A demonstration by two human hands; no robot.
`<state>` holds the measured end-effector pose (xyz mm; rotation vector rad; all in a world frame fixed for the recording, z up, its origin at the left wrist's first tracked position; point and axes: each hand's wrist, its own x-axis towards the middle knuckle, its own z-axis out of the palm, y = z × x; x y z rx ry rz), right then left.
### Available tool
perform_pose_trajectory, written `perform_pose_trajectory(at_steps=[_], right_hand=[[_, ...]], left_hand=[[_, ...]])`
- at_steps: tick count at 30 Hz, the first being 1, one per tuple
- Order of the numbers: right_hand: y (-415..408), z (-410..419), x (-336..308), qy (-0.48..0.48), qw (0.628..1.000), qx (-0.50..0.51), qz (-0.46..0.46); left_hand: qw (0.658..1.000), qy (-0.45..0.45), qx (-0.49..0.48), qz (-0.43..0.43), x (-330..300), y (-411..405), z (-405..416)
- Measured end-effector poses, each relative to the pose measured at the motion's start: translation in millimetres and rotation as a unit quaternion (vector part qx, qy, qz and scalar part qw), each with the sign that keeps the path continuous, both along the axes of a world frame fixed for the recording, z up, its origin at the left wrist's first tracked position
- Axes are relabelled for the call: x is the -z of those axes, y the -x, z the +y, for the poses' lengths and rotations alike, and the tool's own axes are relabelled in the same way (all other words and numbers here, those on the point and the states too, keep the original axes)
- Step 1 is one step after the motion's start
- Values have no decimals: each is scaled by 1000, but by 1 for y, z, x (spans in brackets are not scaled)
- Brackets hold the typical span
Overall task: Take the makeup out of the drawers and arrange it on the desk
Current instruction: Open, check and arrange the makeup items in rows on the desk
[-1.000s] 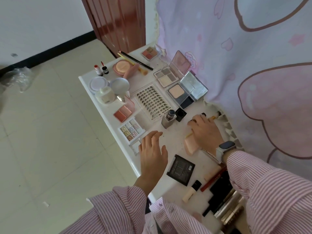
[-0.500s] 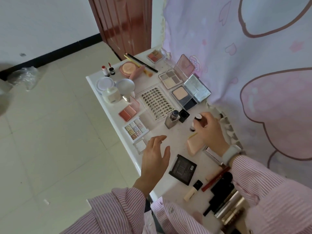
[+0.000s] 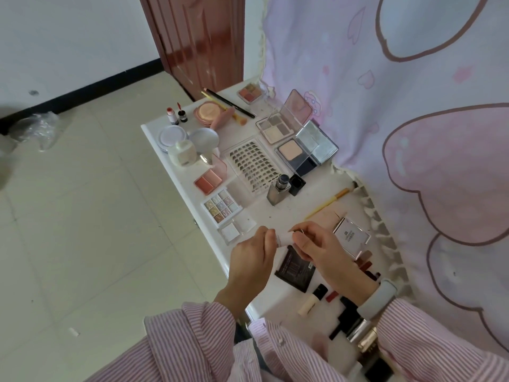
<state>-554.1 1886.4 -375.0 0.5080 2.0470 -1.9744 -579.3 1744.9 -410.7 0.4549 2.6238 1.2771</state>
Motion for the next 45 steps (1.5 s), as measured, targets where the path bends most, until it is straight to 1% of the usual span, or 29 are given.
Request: perform_pose_trajectory(at_steps=[2,3,5,7,9,11,12,15,16,19,21,23,24,25,27,28,29,33,37,38,40,42,44,45], right_hand=[[-2,-2,-3,-78,995,-37,41],[-3,-3,-4,-100,992,-55,54],[-3,-3,-9,-93,992,-69,41],[-2,-5,-14,-83,994,-72,-15],[-3,-9,-15,-112,988,-84,-60],[-7,-13,-13,-136,987,-75,-50],[-10,-14,-11,-131,988,-67,-37],[-15,-14,-11,-68,993,-86,-35],[-14,-14,-12,-76,990,-108,-41],[-13,-16,-13,-143,972,-182,-38],[-13,-17,-14,-159,970,-180,-32],[-13,-16,-16,-152,976,-153,-32],[-12,-15,-18,-145,978,-143,-35],[-12,-13,-19,-143,979,-142,-40],[-12,-11,-20,-153,974,-162,-48],[-12,-10,-19,-159,971,-173,-50],[-12,-9,-18,-167,968,-183,-51],[-11,1,-14,-194,958,-203,-50],[-10,5,-11,-201,956,-206,-54],[-9,5,-11,-201,956,-209,-56],[-8,8,-10,-220,946,-231,-64],[-7,16,-11,-262,925,-267,-73],[-3,27,-11,-290,917,-265,-74],[-1,34,-11,-299,920,-244,-68]], left_hand=[[998,-30,-30,-52,-4,0,0],[995,-43,-40,-81,-5,0,-1],[992,-45,-47,-105,-9,0,-4],[993,-37,-36,-107,-13,-1,-8],[995,-18,-7,-96,-17,-4,-11],[995,-5,2,-97,-20,-7,-13],[994,-10,-5,-106,-20,-8,-14],[990,-25,-48,-131,-19,-6,-18],[989,-26,-57,-134,-20,-5,-19],[988,-37,-65,-137,-23,-5,-23],[986,-68,-50,-141,-21,-5,-27],[981,-129,-19,-145,-21,-6,-34],[981,-144,1,-133,-20,-7,-37],[983,-144,24,-113,-17,-7,-40],[990,-116,50,-66,-13,-8,-44],[992,-101,57,-57,-14,-8,-44],[993,-85,56,-59,-14,-8,-44],[988,-49,54,-135,-11,-5,-48],[974,-114,75,-179,-15,-3,-45],[973,-113,87,-181,-15,-2,-43],[975,-74,120,-171,-13,1,-42],[974,-26,152,-166,-11,6,-46],[973,-5,151,-172,-7,11,-53],[976,-11,130,-175,-5,13,-57]])
